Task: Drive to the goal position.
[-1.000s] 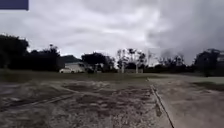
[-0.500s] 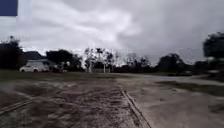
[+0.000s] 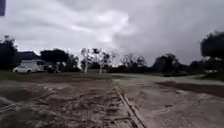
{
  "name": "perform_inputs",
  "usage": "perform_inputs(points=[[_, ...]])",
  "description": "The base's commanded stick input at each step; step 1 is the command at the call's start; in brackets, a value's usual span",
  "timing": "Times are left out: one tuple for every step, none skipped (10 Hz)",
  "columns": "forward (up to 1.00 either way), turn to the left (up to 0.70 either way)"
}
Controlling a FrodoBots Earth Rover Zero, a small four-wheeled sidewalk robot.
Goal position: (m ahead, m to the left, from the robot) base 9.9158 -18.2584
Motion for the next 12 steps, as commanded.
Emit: perform_inputs(points=[[0.70, 0.00], [0.70, 0.00], [0.70, 0.00], [0.70, 0.00], [0.70, 0.00], [0.70, 0.00], [0.70, 0.00], [0.70, 0.00], [0.70, 0.00], [0.70, 0.00], [0.70, 0.00], [0.70, 0.00]])
